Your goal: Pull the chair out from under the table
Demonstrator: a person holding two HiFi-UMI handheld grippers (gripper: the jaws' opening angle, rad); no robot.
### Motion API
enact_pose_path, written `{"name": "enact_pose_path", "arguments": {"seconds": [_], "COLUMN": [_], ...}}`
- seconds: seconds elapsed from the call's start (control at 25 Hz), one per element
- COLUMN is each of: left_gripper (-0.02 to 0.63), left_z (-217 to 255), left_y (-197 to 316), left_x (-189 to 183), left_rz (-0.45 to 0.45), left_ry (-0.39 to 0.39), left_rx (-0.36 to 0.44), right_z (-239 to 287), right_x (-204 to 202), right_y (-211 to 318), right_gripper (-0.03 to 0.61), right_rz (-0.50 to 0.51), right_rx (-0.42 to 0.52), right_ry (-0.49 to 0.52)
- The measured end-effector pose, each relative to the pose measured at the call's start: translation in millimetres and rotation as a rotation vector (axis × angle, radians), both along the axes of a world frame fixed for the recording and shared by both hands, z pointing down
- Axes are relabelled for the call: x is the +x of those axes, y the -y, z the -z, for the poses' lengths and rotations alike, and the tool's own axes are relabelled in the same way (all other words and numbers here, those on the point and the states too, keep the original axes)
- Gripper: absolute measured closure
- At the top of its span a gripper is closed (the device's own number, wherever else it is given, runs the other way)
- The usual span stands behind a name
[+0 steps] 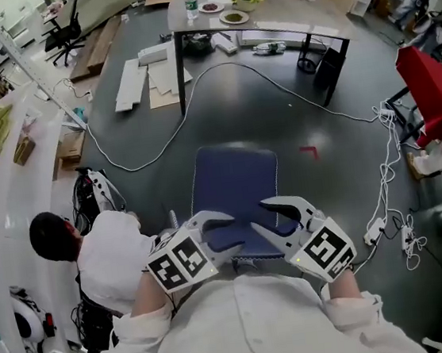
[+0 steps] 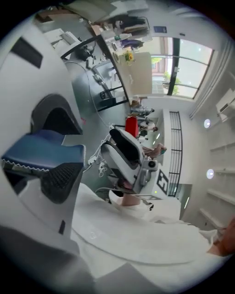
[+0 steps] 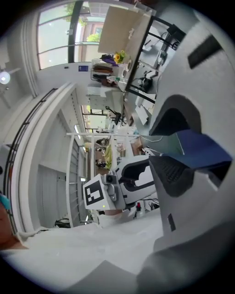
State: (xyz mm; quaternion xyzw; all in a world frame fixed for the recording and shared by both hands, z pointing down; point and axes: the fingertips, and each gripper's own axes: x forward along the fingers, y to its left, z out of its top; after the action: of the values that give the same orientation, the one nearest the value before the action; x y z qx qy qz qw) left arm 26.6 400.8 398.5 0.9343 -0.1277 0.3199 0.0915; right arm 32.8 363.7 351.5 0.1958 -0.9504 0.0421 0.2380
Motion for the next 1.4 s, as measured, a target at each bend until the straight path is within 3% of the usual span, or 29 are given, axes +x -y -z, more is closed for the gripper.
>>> {"name": "enact_pose_path", "arguments": {"seconds": [0.2,0.44,0.56,0.68,0.84,1.0,1.2,1.4], "left_gripper": [0.417,0.429,0.459,0.528,0.565,0.587,0.598,0.600], "left_z": [48.8,101.1,127.3,143.5,156.1,164.2,162.9,154.4], "left_y": [23.4,51.2,62.1,70.7,73.7,77.8,82.7,80.7], "left_x": [-2.4,-8.2,-13.8,-17.6,-18.9,-24.0,-18.1,-9.5], "left_rz": [0.077,0.224,0.303,0.365,0.416,0.471,0.532,0.530], "left_ry": [-0.074,-0.255,-0.355,-0.425,-0.472,-0.507,-0.522,-0.531], "left_rx": [0.155,0.308,0.365,0.413,0.397,0.418,0.402,0.368], "right_z": [49.4,84.2,104.6,124.3,143.5,149.6,148.1,144.2], "right_x": [0.2,-4.2,-2.8,7.7,19.3,22.4,20.4,12.4], "right_y": [9.9,16.3,21.1,28.5,33.4,35.5,39.4,38.1], "right_gripper": [0.482,0.528,0.543,0.558,0.575,0.575,0.575,0.576], "right_rz": [-0.027,-0.059,-0.104,-0.171,-0.208,-0.235,-0.241,-0.221], "right_rx": [0.088,0.190,0.273,0.364,0.428,0.414,0.387,0.380], "right_ry": [0.136,0.218,0.282,0.338,0.413,0.464,0.470,0.450]}}
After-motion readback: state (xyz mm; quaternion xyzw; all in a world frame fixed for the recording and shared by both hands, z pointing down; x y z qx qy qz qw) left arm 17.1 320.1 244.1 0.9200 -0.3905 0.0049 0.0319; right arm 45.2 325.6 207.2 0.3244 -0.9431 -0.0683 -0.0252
